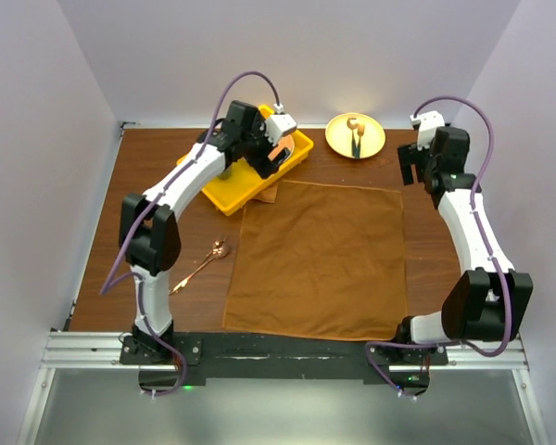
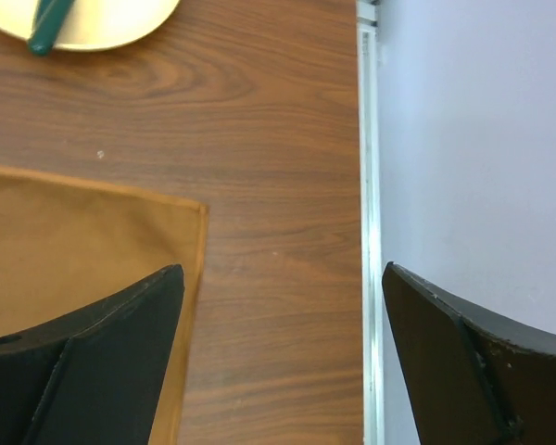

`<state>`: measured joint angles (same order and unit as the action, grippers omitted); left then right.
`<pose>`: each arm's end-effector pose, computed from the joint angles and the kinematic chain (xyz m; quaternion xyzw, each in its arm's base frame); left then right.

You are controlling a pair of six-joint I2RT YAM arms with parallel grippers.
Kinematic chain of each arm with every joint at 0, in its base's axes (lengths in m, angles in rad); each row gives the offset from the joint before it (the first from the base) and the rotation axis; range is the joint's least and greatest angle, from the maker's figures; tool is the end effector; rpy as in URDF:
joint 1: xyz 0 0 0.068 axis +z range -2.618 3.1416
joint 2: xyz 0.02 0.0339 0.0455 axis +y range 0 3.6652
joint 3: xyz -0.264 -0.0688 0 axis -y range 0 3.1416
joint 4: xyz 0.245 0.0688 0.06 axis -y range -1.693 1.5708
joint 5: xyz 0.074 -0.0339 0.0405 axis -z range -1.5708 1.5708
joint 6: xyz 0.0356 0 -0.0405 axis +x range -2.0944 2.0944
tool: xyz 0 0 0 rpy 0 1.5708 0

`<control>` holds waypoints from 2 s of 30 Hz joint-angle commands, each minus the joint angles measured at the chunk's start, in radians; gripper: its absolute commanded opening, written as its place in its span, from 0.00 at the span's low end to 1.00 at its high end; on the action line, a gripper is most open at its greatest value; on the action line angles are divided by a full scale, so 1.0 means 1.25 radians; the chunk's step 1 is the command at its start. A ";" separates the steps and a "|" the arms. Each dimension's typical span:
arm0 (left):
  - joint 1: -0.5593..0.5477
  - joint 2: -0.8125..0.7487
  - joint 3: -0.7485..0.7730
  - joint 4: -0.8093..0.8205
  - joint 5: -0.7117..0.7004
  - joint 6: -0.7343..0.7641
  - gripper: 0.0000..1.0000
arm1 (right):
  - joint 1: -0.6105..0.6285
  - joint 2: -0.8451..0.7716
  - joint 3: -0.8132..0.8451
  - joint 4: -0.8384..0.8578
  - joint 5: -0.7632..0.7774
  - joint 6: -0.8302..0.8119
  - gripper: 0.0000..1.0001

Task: Fold the napkin into a case and place the utensils inside
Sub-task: Flatten out the napkin at the center of the board.

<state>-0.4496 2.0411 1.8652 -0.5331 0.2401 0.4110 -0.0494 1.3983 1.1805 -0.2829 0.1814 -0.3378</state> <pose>0.4230 -0.2135 0.2943 0.4217 0.7990 -0.1168 0.4125 0.3218 -0.0223 0.3269 -0.0774 0.8545 -0.1742 0.4833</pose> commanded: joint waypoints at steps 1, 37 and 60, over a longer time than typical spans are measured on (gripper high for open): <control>0.009 -0.148 -0.055 -0.112 0.096 0.061 0.89 | -0.006 0.021 0.106 -0.244 -0.227 -0.076 0.93; 0.050 -0.257 -0.274 -0.174 0.234 0.052 0.61 | -0.089 0.608 0.283 -0.231 -0.008 -0.239 0.59; -0.125 -0.087 -0.273 0.233 0.143 -0.044 0.16 | -0.015 0.258 0.084 -0.344 -0.367 -0.083 0.56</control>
<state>-0.5564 1.8637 1.4345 -0.4698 0.5140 0.4370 -0.1471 1.8042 1.3964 -0.6910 -0.1715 -0.5339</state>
